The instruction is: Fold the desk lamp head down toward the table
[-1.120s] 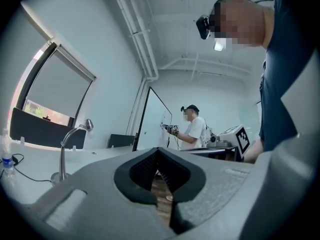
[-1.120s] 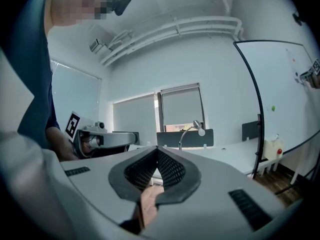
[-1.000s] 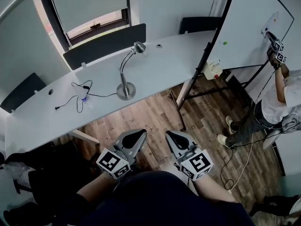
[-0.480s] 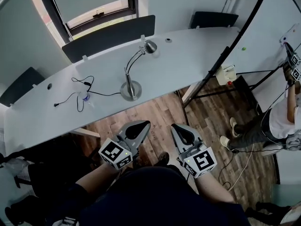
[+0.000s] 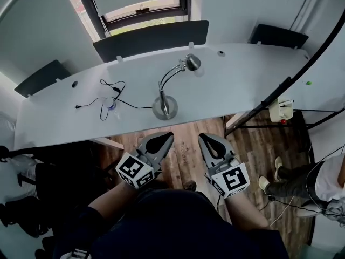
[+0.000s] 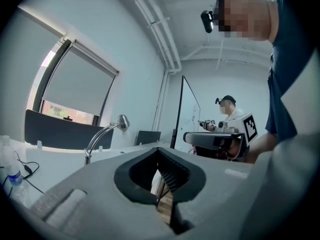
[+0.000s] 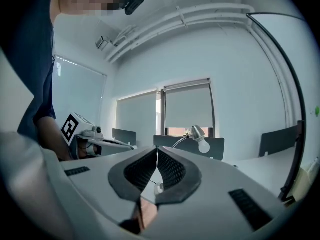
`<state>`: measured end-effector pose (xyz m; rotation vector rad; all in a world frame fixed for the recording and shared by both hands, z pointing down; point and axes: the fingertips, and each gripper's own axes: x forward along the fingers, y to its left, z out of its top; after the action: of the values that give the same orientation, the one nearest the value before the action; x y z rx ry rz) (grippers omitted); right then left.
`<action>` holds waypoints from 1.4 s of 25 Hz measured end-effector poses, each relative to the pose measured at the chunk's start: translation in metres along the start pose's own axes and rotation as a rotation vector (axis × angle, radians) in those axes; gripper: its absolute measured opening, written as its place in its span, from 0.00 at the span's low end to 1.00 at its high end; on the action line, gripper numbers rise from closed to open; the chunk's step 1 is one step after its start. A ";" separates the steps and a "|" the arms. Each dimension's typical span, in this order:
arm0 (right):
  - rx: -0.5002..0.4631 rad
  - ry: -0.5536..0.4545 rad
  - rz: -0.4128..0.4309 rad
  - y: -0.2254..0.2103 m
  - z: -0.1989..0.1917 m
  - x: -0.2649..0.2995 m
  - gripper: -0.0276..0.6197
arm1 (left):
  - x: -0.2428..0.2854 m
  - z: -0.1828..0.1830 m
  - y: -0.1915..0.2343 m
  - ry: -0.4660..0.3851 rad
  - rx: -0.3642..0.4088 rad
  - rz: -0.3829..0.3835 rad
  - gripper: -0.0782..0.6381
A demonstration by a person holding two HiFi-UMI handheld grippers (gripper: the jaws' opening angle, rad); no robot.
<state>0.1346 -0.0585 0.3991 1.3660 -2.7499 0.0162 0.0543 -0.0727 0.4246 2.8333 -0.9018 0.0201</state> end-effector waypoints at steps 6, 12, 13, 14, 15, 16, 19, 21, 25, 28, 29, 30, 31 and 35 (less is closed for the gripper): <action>-0.068 0.036 -0.005 -0.010 0.005 0.045 0.06 | 0.010 0.000 0.048 -0.010 0.008 0.043 0.12; -0.128 0.102 -0.082 -0.012 0.003 0.100 0.08 | 0.017 -0.007 0.110 0.013 0.049 0.018 0.12; -0.137 0.116 -0.094 -0.013 0.001 0.111 0.10 | 0.018 -0.009 0.122 0.019 0.052 0.012 0.12; -0.146 0.123 -0.107 -0.013 0.000 0.122 0.11 | 0.019 -0.013 0.133 0.026 0.052 0.005 0.12; -0.160 0.128 -0.121 -0.014 -0.002 0.132 0.13 | 0.020 -0.016 0.143 0.033 0.052 -0.002 0.12; -0.182 0.139 -0.134 -0.016 -0.003 0.141 0.14 | 0.021 -0.020 0.152 0.039 0.054 -0.009 0.13; -0.274 0.192 -0.169 -0.023 -0.009 0.165 0.16 | 0.029 -0.032 0.178 0.061 0.057 -0.029 0.17; -0.318 0.224 -0.196 -0.029 -0.013 0.176 0.17 | 0.036 -0.041 0.192 0.076 0.054 -0.039 0.20; -0.425 0.308 -0.233 -0.041 -0.020 0.192 0.21 | 0.054 -0.060 0.208 0.115 0.065 -0.054 0.25; -0.547 0.360 -0.269 -0.053 -0.024 0.202 0.24 | 0.067 -0.073 0.218 0.140 0.081 -0.036 0.30; -0.603 0.380 -0.281 -0.058 -0.025 0.206 0.25 | 0.072 -0.077 0.223 0.146 0.085 -0.022 0.32; -0.664 0.401 -0.293 -0.063 -0.025 0.209 0.26 | 0.077 -0.081 0.227 0.153 0.088 -0.006 0.33; -0.729 0.422 -0.305 -0.069 -0.025 0.212 0.27 | 0.082 -0.086 0.231 0.160 0.088 0.010 0.34; -0.992 0.484 -0.347 -0.094 -0.020 0.220 0.30 | 0.101 -0.104 0.237 0.187 0.103 0.042 0.36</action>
<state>0.0775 -0.2896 0.4317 1.2425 -1.6636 -0.7913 0.0041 -0.3044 0.5700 2.8442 -0.9432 0.3402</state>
